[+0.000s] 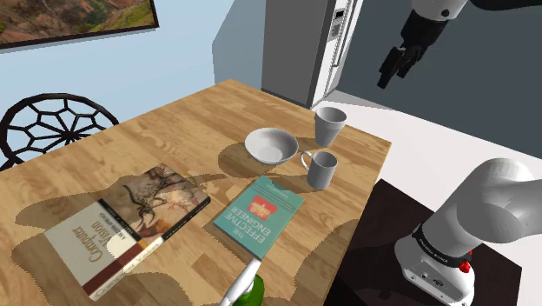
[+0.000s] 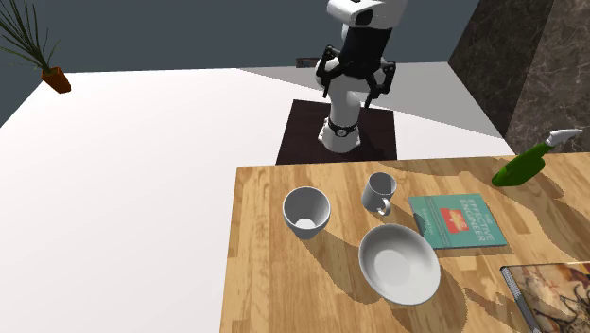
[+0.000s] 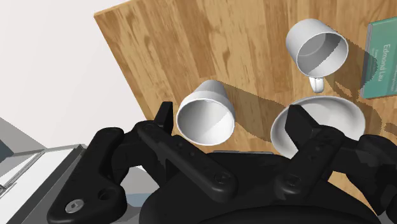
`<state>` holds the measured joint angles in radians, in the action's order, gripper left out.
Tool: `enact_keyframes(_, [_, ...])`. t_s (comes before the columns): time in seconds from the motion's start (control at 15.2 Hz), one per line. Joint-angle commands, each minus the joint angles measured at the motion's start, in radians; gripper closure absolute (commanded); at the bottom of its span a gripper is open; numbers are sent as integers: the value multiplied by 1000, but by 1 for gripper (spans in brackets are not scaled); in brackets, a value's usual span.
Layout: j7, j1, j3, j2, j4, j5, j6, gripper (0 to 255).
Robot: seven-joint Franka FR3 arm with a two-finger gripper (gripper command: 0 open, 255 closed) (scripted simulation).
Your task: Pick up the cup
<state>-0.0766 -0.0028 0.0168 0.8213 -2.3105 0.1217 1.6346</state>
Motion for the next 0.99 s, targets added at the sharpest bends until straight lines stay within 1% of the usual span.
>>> enact_keyframes(0.0, [0,0,0,0,0,0,0,0])
enact_keyframes(0.46, [-62,-13,16,-202,-33,7,192,0])
enact_keyframes(0.92, [-127,-31,32,-444,-1,26,359,0])
